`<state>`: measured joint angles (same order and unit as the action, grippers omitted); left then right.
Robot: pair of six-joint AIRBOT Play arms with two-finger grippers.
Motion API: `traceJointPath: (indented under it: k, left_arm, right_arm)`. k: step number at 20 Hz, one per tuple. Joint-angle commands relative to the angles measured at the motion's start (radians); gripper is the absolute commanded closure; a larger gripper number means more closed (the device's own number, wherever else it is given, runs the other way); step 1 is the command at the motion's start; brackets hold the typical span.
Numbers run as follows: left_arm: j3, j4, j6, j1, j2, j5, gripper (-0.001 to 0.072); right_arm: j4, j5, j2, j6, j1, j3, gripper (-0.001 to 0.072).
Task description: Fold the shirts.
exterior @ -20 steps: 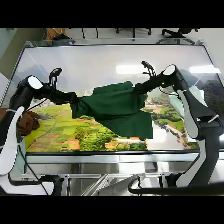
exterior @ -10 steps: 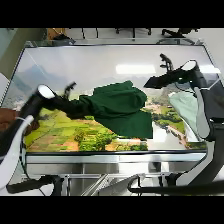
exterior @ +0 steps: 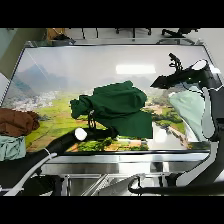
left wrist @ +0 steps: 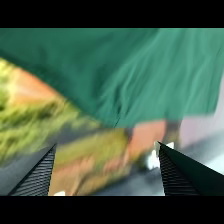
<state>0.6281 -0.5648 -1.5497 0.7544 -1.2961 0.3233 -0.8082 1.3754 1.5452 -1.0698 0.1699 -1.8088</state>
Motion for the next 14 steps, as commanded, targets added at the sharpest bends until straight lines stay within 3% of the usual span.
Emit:
traceJointPath:
  k: [1, 2, 3, 9, 14]
  left_arm:
    - [-0.025, 0.07, -0.048, 0.114, -0.016, -0.319, 0.0081]
    - [-0.008, 0.07, -0.058, 0.113, -0.048, -0.311, 0.0253]
    - [0.015, 0.07, -0.058, 0.113, -0.09, -0.286, 0.0351]
    - [0.207, -0.019, -0.041, 0.096, -0.246, -0.024, 0.0346]
    - [0.199, -0.125, -0.041, -0.064, -0.15, 0.241, 0.0346]
  right_arm:
    - [0.0, 0.002, 0.001, 0.0, 0.003, 0.0, 0.0348]
    - [0.0, 0.002, 0.001, 0.0, 0.003, 0.0, 0.0348]
    - [0.0, 0.002, 0.001, 0.0, 0.003, 0.0, 0.0348]
    - [0.0, 0.007, 0.001, 0.0, 0.003, 0.0, 0.0348]
    - [0.0, 0.013, 0.001, 0.0, 0.003, 0.0, 0.0348]
